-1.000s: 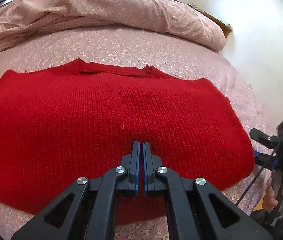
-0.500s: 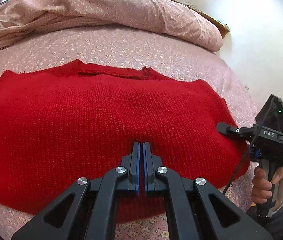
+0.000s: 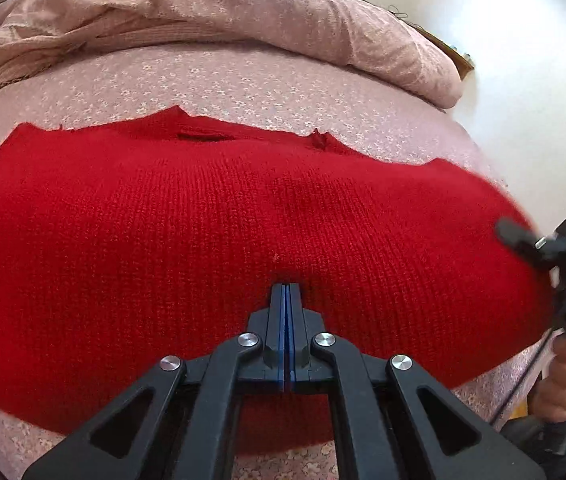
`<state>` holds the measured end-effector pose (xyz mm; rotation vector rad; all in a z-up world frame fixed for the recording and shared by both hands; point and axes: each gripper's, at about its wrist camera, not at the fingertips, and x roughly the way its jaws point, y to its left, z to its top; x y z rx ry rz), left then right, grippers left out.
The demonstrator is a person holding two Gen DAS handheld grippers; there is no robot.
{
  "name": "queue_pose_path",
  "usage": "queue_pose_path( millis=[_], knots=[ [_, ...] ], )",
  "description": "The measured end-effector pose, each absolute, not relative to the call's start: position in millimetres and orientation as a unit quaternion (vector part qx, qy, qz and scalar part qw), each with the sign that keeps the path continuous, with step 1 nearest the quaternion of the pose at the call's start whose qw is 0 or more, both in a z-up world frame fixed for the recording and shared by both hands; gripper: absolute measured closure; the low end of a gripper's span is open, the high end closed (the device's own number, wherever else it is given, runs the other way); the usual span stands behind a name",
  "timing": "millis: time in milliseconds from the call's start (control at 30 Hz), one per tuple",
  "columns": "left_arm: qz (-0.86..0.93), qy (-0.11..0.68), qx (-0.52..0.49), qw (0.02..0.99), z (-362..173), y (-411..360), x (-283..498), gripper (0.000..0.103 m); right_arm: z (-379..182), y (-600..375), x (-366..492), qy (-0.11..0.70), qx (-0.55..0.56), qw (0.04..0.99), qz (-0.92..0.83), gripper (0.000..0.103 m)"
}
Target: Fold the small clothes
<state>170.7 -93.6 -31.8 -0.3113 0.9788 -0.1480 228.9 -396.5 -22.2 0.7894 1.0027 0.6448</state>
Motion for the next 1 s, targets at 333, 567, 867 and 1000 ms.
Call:
queue_pose_path(
  millis=[333,567,867,1000],
  knots=[
    [-0.138,0.485,-0.217,0.836,-26,-64,173,0.103,96,-272,228,0.498,0.193,0.811,0.240,0.083],
    [-0.118,0.464,-0.242,0.844,25,41,142,0.102,154,-142,230,0.507,0.055,0.839,0.187,0.083],
    [-0.034,0.529,-0.311,0.789,-41,158,113,0.086,84,41,192,0.519,-0.029,0.837,0.172,0.081],
    [-0.041,0.522,-0.341,0.781,-42,167,107,0.086,34,37,193,0.558,0.100,0.788,0.240,0.072]
  ],
)
